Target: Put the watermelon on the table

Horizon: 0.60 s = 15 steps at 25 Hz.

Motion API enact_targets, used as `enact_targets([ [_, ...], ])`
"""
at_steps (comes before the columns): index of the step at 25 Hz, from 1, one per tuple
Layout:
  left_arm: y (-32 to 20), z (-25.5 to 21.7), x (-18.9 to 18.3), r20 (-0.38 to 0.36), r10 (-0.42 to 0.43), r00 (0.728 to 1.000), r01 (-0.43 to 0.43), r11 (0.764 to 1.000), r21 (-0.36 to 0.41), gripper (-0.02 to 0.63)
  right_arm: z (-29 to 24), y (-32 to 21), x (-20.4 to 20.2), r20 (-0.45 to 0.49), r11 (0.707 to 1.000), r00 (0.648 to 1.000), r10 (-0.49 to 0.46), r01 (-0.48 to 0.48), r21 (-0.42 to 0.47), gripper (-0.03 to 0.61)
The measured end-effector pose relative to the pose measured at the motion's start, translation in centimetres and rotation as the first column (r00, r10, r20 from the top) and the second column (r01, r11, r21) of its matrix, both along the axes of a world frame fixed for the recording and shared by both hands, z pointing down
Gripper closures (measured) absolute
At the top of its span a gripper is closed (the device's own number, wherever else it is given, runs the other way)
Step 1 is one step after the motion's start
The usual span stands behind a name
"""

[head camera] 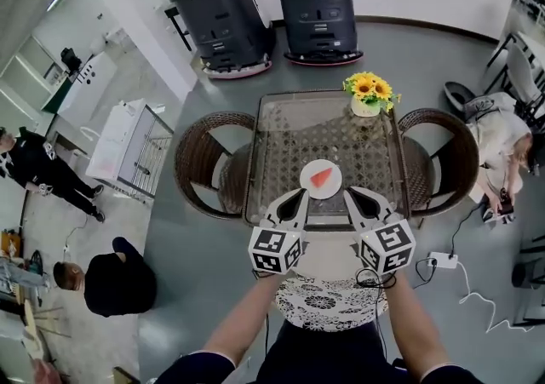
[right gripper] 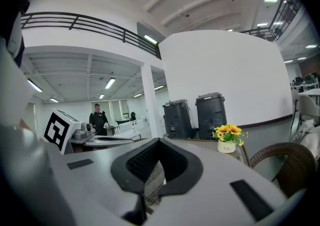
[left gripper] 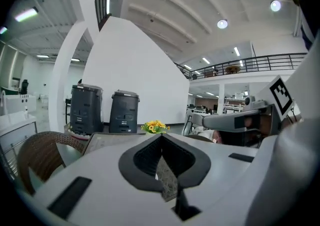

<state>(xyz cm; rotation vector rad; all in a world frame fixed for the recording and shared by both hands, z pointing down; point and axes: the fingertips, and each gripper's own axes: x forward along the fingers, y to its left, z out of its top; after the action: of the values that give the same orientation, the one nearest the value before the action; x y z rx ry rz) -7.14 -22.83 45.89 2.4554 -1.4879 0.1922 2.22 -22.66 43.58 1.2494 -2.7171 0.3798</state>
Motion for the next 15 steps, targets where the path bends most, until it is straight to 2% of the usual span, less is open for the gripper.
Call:
enact_targets([
  [6, 3.8, -4.2, 1.3, -0.039, 0.040, 0.998, -0.038, 0.998, 0.057, 0.607, -3.4, 1.9, -1.1, 0.030, 0.997, 0.999, -0.045, 0.043, 0.072, 0.575],
  [15, 6.2, -6.5, 2.8, -0.069, 0.094, 0.993, -0.089, 0.993, 0.074, 0.607, -4.8, 4.3, -1.5, 0.063, 0.994, 0.995, -0.071, 0.066, 0.082, 0.575],
])
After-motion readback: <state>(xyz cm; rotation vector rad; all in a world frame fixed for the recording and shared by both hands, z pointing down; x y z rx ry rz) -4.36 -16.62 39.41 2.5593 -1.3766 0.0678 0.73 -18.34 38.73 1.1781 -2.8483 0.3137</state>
